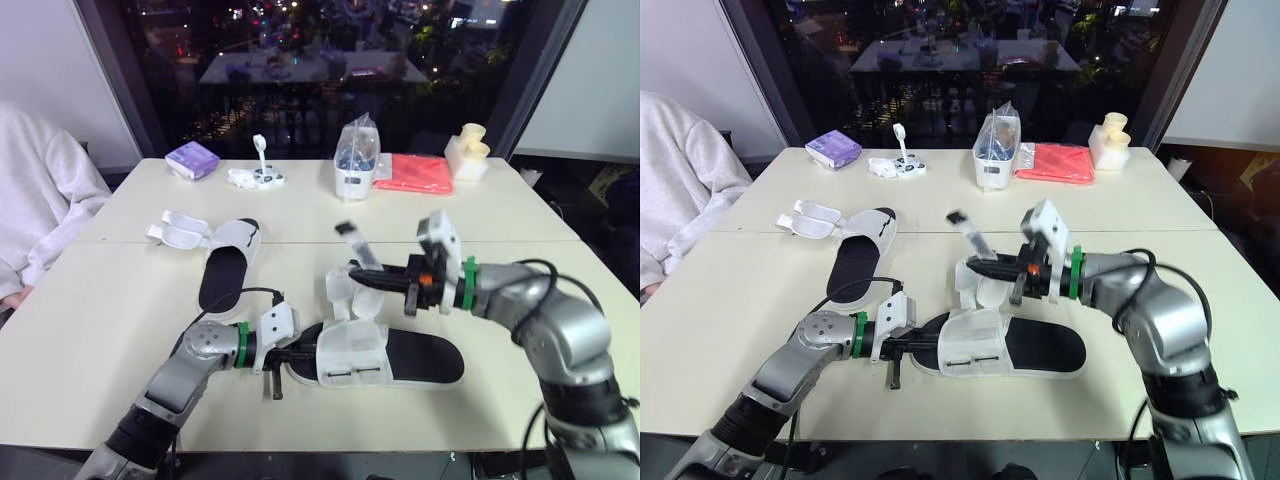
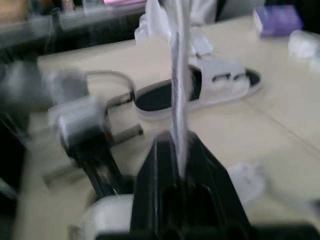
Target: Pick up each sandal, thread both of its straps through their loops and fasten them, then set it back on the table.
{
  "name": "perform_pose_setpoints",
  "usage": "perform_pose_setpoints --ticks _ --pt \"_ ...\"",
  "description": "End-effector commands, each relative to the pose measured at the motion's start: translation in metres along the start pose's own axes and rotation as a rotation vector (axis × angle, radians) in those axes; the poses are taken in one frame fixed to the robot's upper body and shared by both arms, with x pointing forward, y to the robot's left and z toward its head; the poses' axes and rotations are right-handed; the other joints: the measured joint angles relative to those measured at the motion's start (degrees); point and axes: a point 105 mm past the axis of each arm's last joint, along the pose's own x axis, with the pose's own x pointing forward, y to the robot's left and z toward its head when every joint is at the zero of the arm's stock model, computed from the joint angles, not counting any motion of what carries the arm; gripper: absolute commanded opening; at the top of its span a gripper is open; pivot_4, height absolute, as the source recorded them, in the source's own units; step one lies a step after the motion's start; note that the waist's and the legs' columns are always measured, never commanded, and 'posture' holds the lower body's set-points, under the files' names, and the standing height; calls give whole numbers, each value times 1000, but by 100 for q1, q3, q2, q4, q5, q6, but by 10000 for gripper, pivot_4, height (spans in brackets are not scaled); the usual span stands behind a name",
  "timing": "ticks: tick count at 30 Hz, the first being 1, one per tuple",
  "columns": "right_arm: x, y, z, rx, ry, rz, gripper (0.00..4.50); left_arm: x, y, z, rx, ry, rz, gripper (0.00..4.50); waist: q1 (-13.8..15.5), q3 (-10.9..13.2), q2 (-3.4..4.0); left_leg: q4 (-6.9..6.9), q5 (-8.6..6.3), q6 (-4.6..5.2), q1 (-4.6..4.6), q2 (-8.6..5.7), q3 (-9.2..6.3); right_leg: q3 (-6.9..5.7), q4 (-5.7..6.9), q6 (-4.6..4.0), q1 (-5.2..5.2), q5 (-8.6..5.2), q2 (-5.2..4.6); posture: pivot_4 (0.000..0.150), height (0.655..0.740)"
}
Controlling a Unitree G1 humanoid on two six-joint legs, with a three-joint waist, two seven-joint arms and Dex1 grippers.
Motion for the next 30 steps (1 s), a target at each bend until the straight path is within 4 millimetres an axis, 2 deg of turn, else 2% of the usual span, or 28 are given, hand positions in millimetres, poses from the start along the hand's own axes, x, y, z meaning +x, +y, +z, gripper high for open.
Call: perform_pose_setpoints --ticks 1,7,10,13,19,20,23,27,28,30 --pt "-5 30 12 -429 -14 68 521 0 -4 2 6 -5 -26 0 8 0 -1 2 0 0 1 0 0 0 0 0 2 0 2 1500 7400" --pt "-14 70 -14 -868 -21 299 521 -3 -3 0 -10 4 -36 0 -5 5 -8 4 -1 3 37 -1 1 0 -5 2 38 -1 12 1500 7400" --pt "-17 80 -27 -1003 -56 388 521 -4 -3 -1 -14 8 -37 0 3 6 -10 3 -2 3 77 2 -1 0 -5 2 77 -2 17 1500 7400" --pt "-21 88 -39 -1060 -83 471 9350 -5 -3 -3 -18 14 -37 0 8 6 -10 4 -1 3 81 2 -1 0 -5 2 82 -2 18 1500 7400" --pt "-35 90 -54 -1095 -52 562 39789 -5 -7 -4 -24 17 -39 0 11 6 -10 5 -1 2 81 5 -1 0 -5 1 84 -2 17 1500 7400" --pt "-39 88 -57 -1091 -26 572 44684 -5 -7 -4 -24 16 -39 0 11 6 -10 6 -1 2 82 5 -2 0 -5 1 86 -3 16 1500 7400" --pt "-55 80 -68 -1043 82 610 44684 -3 -9 -5 -24 13 -39 0 13 6 -10 7 -1 2 84 5 -1 0 -6 0 89 -3 13 1500 7400" --pt "-78 58 -78 -850 261 568 44684 0 -9 -5 -23 5 -38 0 19 5 -8 6 -1 2 87 6 -2 0 -8 -1 93 -3 9 1500 7400" --pt "-80 57 -76 -761 269 540 44684 0 -10 -5 -23 4 -38 0 19 5 -8 7 -1 2 88 6 -2 0 -9 -1 94 -3 7 1500 7400" --pt "-81 52 -71 -400 294 454 44684 1 -11 -6 -24 2 -41 0 19 4 -7 6 -1 2 95 7 -4 0 -10 -2 100 -3 5 1500 7400"
